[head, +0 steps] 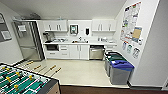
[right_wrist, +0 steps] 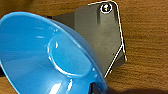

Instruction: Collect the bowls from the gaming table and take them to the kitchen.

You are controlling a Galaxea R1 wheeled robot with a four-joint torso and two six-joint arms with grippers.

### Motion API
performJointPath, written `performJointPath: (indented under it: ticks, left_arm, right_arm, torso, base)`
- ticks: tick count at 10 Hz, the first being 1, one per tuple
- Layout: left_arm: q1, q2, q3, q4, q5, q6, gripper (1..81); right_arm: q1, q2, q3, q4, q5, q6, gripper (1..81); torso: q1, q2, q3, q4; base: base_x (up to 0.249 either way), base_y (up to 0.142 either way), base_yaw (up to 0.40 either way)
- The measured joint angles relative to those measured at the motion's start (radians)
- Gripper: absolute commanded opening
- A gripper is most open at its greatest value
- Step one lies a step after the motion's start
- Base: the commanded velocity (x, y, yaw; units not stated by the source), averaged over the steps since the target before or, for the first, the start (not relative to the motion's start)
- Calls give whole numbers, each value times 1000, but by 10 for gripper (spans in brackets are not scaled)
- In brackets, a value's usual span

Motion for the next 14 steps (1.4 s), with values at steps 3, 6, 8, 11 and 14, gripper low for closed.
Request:
performJointPath:
  ticks: [3, 6, 8, 11, 14]
  left_arm:
    - [0, 0, 0, 0, 0, 0, 10]
    - [0, 0, 0, 0, 0, 0, 10]
    - [1, 0, 0, 0, 0, 0, 10]
    - [-3, 0, 0, 0, -2, 0, 10]
    - [0, 0, 0, 0, 0, 0, 10]
  right_arm:
    - [0, 0, 0, 0, 1, 0, 10]
    - [0, 0, -2, 0, 0, 0, 10]
    - [2, 0, -2, 0, 0, 0, 10]
    - [0, 3, -3, 0, 0, 0, 10]
    - [0, 3, -4, 0, 0, 0, 10]
  torso:
    - [0, 0, 0, 0]
    - [0, 0, 0, 0]
    - [0, 0, 0, 0]
    - [0, 0, 0, 0]
    - [0, 0, 0, 0]
  base:
    - [154, 0, 0]
    - [158, 0, 0]
    - [164, -64, 0]
    - [167, -72, 0]
    - [167, -74, 0]
